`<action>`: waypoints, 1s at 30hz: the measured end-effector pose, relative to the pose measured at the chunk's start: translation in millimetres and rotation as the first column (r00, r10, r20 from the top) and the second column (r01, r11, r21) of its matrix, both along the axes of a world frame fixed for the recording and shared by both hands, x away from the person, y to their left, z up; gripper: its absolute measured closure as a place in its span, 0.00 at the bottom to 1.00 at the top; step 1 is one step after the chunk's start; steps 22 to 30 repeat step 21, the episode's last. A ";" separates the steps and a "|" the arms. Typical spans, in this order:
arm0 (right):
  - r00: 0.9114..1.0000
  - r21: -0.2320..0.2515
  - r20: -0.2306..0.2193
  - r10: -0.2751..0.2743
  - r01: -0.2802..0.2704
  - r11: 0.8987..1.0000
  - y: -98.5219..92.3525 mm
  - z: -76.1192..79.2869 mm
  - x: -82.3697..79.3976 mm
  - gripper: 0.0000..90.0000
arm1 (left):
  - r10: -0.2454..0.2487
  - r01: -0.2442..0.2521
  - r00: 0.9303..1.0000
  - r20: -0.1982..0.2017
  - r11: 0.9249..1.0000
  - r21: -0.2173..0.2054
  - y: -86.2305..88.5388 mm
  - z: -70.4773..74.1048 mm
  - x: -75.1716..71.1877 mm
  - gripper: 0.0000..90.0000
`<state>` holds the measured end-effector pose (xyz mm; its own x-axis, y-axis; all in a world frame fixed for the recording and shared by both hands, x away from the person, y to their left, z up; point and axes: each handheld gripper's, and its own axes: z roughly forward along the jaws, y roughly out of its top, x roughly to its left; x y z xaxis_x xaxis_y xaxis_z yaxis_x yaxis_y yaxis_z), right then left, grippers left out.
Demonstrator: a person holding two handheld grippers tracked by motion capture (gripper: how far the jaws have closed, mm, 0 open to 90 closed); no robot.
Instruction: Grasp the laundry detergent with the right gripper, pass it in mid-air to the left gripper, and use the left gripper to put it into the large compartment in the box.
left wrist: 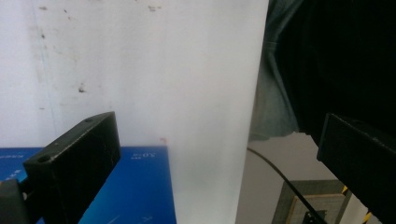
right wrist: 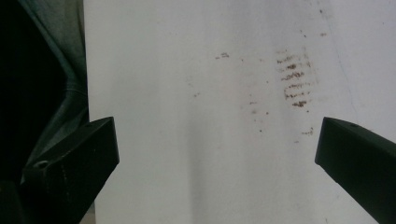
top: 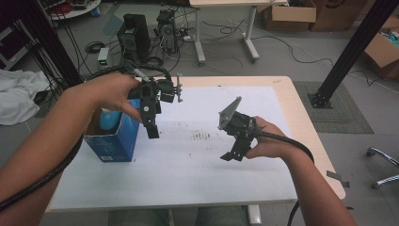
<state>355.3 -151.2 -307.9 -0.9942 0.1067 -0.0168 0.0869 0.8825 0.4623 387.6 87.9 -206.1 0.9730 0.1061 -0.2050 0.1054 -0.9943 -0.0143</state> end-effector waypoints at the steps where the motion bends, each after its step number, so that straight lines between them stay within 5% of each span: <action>1: 1.000 -0.002 -0.004 0.001 -0.001 1.000 -0.7 -0.1 0.7 0.00 | 0.001 -0.001 1.000 0.000 1.000 -0.003 -0.3 -0.2 0.3 0.00; 30: 1.000 0.003 0.001 -0.007 0.007 1.000 -7.5 1.0 -0.4 0.00 | 0.000 0.000 1.000 0.006 1.000 -0.027 -3.2 4.1 -1.2 0.00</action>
